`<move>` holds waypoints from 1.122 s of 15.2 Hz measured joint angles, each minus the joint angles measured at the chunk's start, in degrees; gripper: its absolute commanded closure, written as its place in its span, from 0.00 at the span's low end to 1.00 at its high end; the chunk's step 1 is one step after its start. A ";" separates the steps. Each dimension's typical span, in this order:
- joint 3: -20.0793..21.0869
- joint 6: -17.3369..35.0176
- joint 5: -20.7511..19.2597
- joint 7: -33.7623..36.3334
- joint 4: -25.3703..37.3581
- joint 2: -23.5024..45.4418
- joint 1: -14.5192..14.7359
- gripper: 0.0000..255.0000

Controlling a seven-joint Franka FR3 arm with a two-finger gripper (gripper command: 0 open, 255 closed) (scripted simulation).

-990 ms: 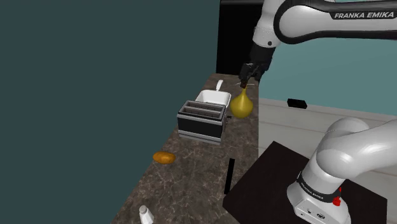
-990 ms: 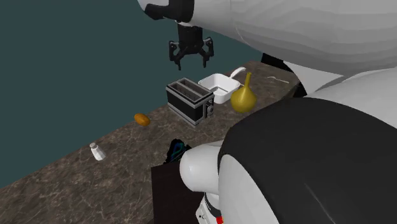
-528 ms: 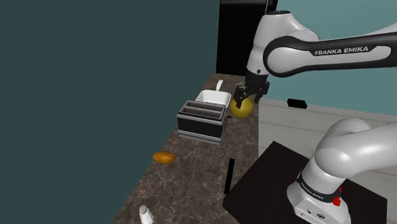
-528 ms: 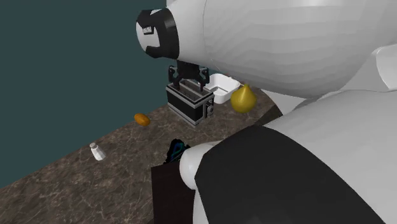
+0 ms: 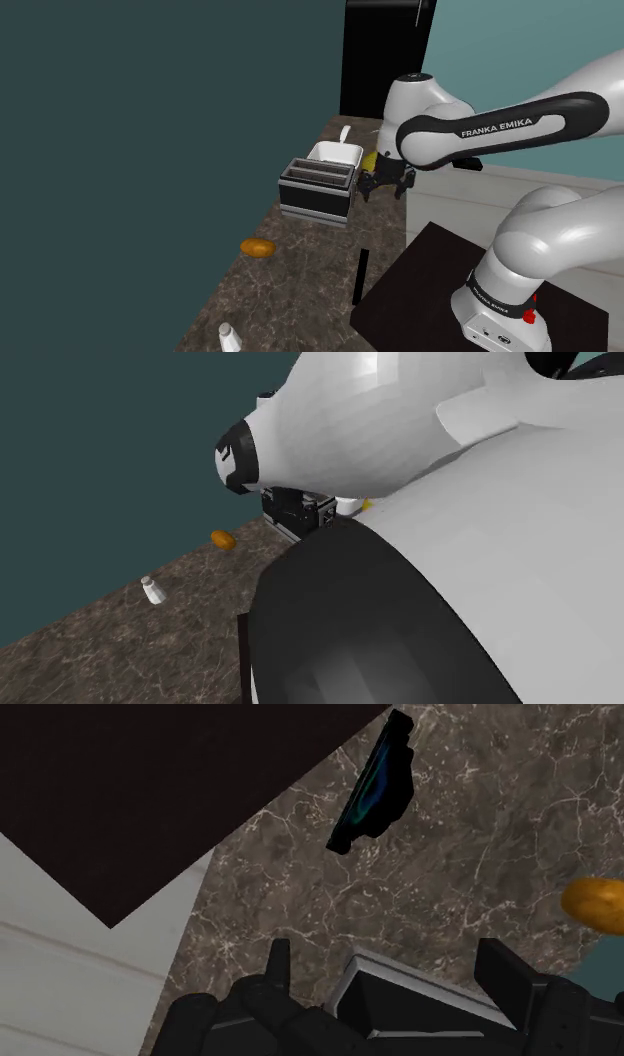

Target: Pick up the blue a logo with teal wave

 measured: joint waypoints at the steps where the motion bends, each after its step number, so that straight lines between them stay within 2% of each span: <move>1: 1.19 1.81 1.07 2.24 -0.90 1.28 -0.04 0.00; 8: 9.28 16.77 8.55 17.34 -5.81 13.60 -0.44 0.00; 10: 11.35 21.85 9.85 21.23 -6.00 19.00 -1.54 0.00; 12: 13.77 27.02 10.34 24.97 -5.55 24.92 -2.55 0.00; 17: 16.08 34.22 9.31 27.62 -6.26 31.54 -3.90 0.00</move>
